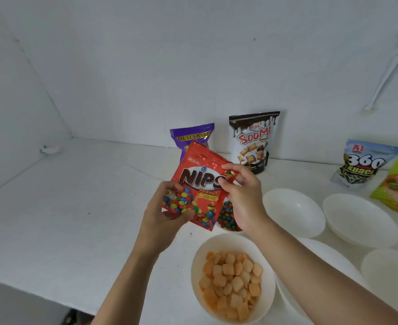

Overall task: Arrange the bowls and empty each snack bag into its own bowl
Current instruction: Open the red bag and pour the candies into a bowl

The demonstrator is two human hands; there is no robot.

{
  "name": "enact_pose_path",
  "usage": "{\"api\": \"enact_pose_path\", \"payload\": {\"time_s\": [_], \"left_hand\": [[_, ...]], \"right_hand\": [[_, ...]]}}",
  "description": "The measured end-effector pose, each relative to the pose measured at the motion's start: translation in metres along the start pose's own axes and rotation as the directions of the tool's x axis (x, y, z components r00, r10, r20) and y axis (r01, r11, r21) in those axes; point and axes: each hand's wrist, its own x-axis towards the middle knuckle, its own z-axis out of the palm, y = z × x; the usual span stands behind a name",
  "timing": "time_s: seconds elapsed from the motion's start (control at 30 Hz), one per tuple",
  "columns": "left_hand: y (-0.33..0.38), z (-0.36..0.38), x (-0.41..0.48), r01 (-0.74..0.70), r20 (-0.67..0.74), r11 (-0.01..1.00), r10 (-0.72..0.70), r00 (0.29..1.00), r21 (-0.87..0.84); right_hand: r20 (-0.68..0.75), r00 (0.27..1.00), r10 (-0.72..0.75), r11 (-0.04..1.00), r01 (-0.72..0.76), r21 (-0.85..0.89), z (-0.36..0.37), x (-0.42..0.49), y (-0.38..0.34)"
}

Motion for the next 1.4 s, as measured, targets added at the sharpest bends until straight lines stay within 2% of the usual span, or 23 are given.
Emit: {"api": "enact_pose_path", "payload": {"time_s": [0.2,0.3,0.4,0.5,0.6,0.67,0.77,0.87,0.97,1.1,1.27,1.4], "left_hand": [[0.004,-0.021,-0.04,0.057,-0.042,0.997,-0.059,0.997,-0.053],[0.012,-0.038,-0.065,0.087,-0.125,0.996,-0.085,0.989,0.007],[0.019,-0.062,-0.098,0.114,-0.25,0.985,-0.079,0.965,0.131],[0.022,-0.085,-0.143,0.151,-0.413,0.966,-0.052,0.909,0.212],[0.019,-0.095,-0.196,0.247,-0.554,0.944,-0.09,0.827,0.217],[0.012,-0.092,-0.233,0.314,-0.598,0.935,-0.157,0.786,0.167],[-0.003,-0.078,-0.283,0.418,-0.621,0.906,-0.292,0.727,0.064],[-0.014,-0.068,-0.318,0.451,-0.638,0.889,-0.394,0.662,-0.08],[-0.027,-0.068,-0.341,0.439,-0.677,0.878,-0.44,0.59,-0.188],[-0.059,-0.07,-0.355,0.457,-0.68,0.862,-0.471,0.561,-0.22],[-0.14,-0.071,-0.366,0.502,-0.667,0.822,-0.536,0.518,-0.27],[-0.248,-0.06,-0.378,0.527,-0.62,0.776,-0.612,0.492,-0.347]], "right_hand": [[0.193,0.981,-0.023,0.997,0.037,-0.072,0.026,-0.016,-0.008],[0.332,0.94,-0.074,0.988,0.115,-0.105,0.044,-0.027,-0.014],[0.493,0.863,-0.107,0.964,0.212,-0.162,0.069,-0.051,-0.019],[0.637,0.758,-0.136,0.931,0.318,-0.18,0.088,-0.086,-0.016],[0.735,0.658,-0.164,0.898,0.408,-0.165,0.092,-0.126,0.005],[0.784,0.595,-0.175,0.876,0.458,-0.152,0.087,-0.151,0.028],[0.811,0.564,-0.154,0.861,0.479,-0.17,0.077,-0.185,0.064],[0.823,0.562,-0.082,0.886,0.419,-0.198,0.076,-0.211,0.091],[0.847,0.532,-0.004,0.898,0.375,-0.231,0.08,-0.232,0.108],[0.869,0.489,0.073,0.865,0.403,-0.299,0.086,-0.247,0.147],[0.875,0.464,0.135,0.809,0.458,-0.368,0.08,-0.253,0.234],[0.875,0.443,0.194,0.779,0.473,-0.412,0.065,-0.253,0.344]]}}
